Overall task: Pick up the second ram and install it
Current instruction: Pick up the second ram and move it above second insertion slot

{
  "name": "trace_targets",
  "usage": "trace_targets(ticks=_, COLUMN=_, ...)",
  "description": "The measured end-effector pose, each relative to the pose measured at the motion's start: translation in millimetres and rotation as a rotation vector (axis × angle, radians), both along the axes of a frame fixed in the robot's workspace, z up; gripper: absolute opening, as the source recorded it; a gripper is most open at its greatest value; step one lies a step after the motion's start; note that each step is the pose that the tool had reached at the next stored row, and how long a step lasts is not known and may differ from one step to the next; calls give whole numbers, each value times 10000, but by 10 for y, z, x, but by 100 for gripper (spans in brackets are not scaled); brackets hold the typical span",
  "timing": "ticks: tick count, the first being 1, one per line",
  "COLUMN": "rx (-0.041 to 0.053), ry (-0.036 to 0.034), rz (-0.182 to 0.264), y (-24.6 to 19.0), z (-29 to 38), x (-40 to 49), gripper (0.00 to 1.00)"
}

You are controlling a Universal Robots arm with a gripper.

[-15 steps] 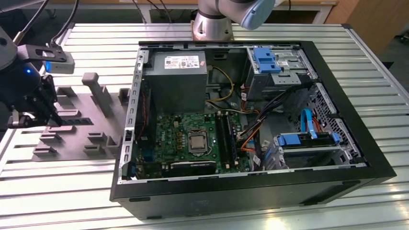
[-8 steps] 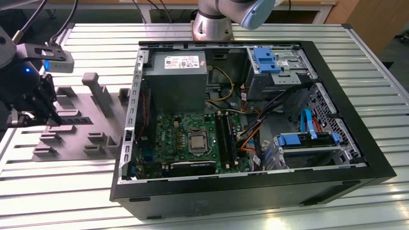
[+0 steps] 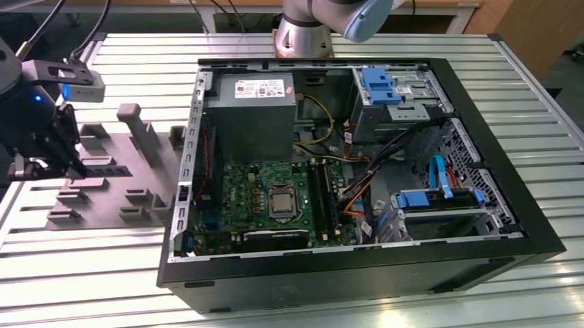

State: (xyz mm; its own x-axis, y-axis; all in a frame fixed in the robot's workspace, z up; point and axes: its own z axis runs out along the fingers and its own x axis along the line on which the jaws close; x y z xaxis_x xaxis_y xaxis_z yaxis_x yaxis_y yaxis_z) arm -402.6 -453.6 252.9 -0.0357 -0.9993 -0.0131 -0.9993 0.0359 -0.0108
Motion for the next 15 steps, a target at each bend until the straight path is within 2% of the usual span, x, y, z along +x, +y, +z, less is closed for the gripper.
trace_targets(ticks=15, rx=-1, ry=1, rz=-1, y=1, z=55, x=0, gripper=14)
